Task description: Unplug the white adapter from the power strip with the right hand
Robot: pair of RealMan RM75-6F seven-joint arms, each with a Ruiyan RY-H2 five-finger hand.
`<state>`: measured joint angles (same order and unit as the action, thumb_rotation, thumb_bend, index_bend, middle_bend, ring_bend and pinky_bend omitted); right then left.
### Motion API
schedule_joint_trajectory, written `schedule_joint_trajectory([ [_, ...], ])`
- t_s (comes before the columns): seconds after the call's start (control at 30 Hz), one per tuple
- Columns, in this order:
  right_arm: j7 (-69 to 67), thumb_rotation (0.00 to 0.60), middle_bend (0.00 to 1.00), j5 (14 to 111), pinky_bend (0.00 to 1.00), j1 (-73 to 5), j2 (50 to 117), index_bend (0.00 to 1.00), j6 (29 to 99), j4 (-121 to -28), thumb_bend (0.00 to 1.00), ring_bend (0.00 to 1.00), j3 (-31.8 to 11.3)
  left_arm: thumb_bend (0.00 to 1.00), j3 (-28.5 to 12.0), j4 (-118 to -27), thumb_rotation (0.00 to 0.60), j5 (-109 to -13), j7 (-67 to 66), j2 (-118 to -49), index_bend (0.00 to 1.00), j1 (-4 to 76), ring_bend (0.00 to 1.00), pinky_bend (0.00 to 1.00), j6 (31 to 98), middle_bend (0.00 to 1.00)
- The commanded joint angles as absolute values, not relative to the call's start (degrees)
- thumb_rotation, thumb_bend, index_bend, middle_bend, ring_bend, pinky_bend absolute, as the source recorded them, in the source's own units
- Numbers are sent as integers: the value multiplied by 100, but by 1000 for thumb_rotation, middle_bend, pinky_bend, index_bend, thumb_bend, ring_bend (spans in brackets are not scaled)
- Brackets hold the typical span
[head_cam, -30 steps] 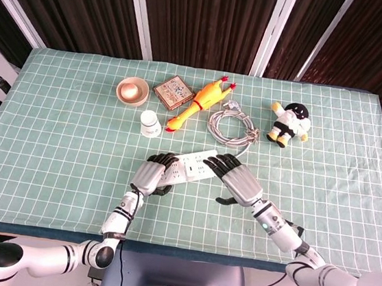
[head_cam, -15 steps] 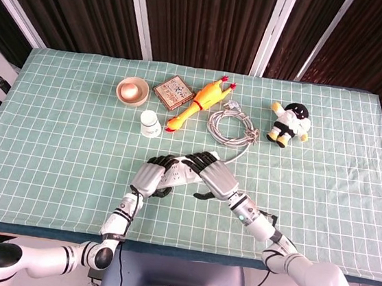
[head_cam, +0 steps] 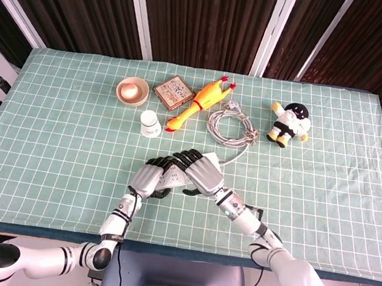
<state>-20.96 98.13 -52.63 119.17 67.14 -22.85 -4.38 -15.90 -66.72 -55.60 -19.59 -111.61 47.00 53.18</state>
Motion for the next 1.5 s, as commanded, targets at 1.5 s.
schedule_joint_trajectory([
  [1.5,-1751,600,330,9184,402,-5528,12573,371,6491,-1445,339,309,-377,360,-1541,-6453,600,-5486,-1797,-11196,192,4574,427,549,5174,346],
])
